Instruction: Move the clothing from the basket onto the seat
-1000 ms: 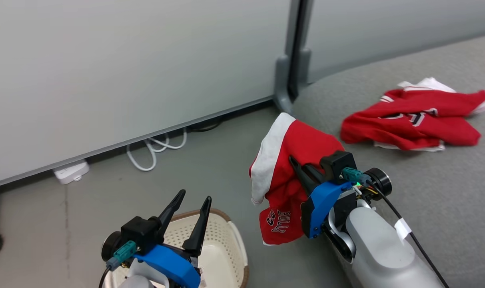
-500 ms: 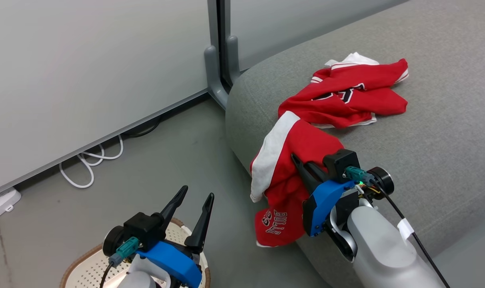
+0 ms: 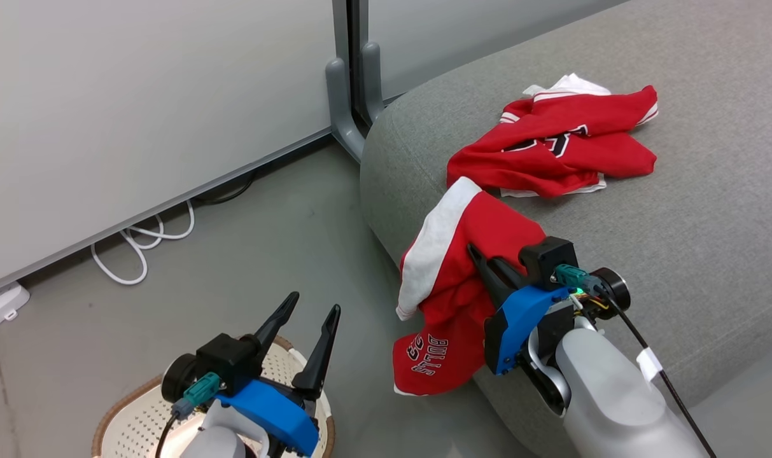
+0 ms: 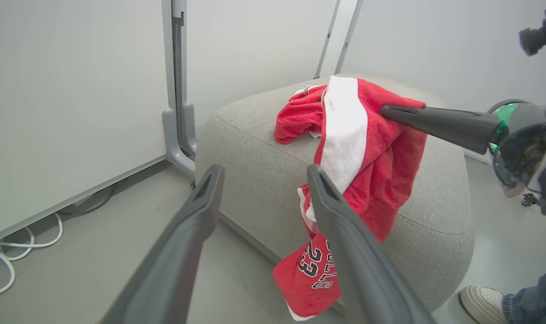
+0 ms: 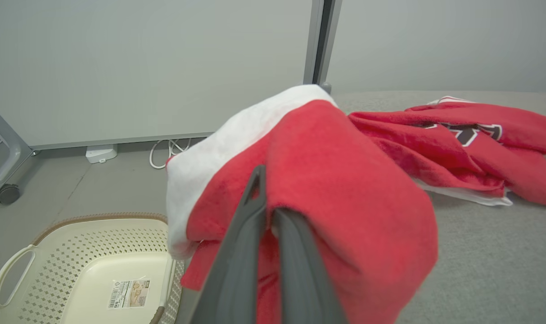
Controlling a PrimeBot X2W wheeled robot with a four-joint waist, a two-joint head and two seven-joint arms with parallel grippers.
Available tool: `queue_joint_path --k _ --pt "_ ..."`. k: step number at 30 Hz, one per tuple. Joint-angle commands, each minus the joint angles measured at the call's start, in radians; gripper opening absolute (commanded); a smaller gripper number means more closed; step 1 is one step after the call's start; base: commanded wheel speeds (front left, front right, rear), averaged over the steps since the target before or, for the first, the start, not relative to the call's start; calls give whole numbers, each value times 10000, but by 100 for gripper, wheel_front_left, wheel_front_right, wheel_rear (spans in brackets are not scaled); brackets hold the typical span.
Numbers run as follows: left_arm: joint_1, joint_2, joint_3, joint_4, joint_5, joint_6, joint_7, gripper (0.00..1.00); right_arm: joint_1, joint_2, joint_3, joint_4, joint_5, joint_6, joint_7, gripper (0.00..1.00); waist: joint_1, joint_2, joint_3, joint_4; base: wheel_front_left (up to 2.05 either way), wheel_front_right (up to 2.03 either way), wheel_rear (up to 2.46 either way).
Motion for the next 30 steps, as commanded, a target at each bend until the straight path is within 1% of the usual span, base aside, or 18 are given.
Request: queue_joint_path --k 1,3,4,5,8,10,12,15,18,20,22,24,27,30 --pt "-197 102 -21 -30 -21 -37 -32 100 -137 32 -10 -52 2 -9 41 0 0 0 120 94 0 0 0" --pt "-278 151 -19 -82 41 -37 -32 100 -426 -60 47 -127 160 -9 185 0 0 0 282 171 0 0 0" --pt "-342 215 -34 -87 118 -38 -32 100 -648 -231 64 -167 179 -9 267 0 0 0 391 211 0 0 0" --pt "-495 265 -92 -174 182 -38 -32 100 -1112 -586 -32 -247 295 -9 420 0 0 0 657 320 0 0 0" --pt "-758 440 -276 -279 235 -38 -31 100 -2085 -1109 -287 -440 585 -7 664 0 0 0 1172 542 0 0 0" --pt "-993 576 -443 -367 271 -38 -32 100 -2827 -1634 -588 -581 735 -9 820 0 0 0 1587 736 0 0 0" --pt "-1293 721 -628 -501 281 -38 -31 100 -3515 -2181 -965 -690 903 -9 965 0 0 0 2021 953 0 0 0" --pt "-1716 904 -920 -688 286 -38 -11 100 -4488 -3226 -1648 -768 836 -9 1105 0 0 0 2661 1363 0 0 0" --pt "-2141 1003 -1099 -947 275 -38 -13 100 -5117 -4193 -2734 -750 707 -9 1019 0 0 0 3222 1822 0 0 0" --pt "-2346 1061 -1248 -1153 272 -38 -17 100 -5219 -4643 -3480 -608 601 -7 885 0 0 0 3531 2129 0 0 0" --pt "-2490 1097 -1309 -1310 281 -38 -20 100 -5043 -4955 -4115 -418 494 -7 703 0 0 0 3764 2417 0 0 0" --pt "-2648 1117 -1283 -1471 311 -33 -21 100 -4682 -5135 -4724 -108 411 -9 586 0 0 0 3990 2660 0 0 0" --pt "-2733 1213 -1280 -1638 348 -29 -26 100 -4212 -5030 -5482 407 311 -9 320 0 0 0 4201 2884 0 0 0" --pt "-2802 1265 -1259 -1735 337 -30 -27 100 -3762 -4842 -5962 914 136 -9 48 0 0 0 4292 3031 0 0 0"
